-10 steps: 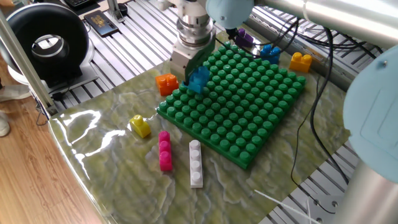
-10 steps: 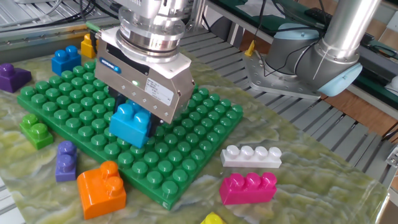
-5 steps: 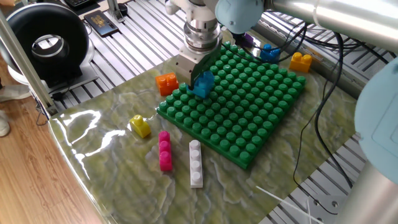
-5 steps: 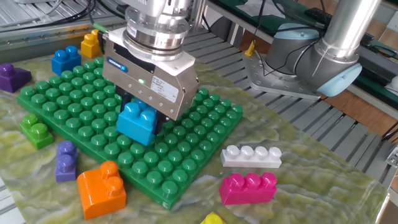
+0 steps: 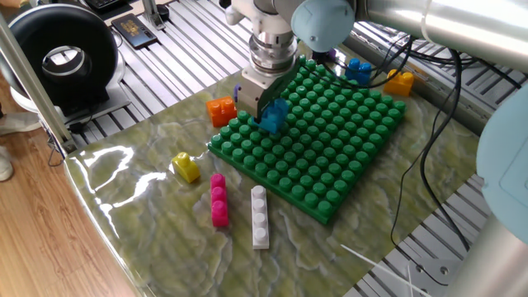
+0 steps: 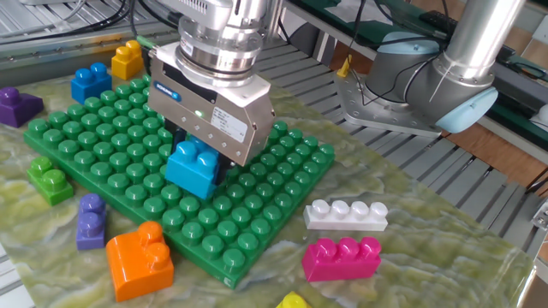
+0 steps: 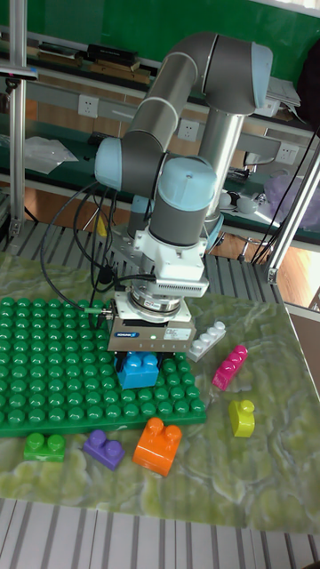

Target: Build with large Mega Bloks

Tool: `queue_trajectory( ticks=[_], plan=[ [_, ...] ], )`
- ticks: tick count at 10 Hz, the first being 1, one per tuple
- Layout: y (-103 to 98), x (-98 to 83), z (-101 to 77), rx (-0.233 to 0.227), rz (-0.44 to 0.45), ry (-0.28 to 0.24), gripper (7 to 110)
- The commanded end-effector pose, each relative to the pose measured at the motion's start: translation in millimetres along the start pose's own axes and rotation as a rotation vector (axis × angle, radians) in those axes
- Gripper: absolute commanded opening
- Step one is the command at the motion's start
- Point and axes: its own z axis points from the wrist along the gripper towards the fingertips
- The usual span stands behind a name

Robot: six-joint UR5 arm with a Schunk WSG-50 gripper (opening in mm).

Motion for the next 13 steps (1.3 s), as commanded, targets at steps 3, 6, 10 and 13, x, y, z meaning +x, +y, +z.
queue_trajectory(
  ticks=[3, 6, 10, 13],
  plan=[
    [13.2, 0.7, 4.5, -0.049, 0.068, -0.007, 7],
    [6.7, 4.5, 4.2, -0.031, 0.060, 0.006, 7],
    [3.0, 12.2, 5.7, -0.029, 0.053, 0.027, 7],
    [-0.5, 15.6, 12.9, -0.028, 0.047, 0.030, 7]
  ],
)
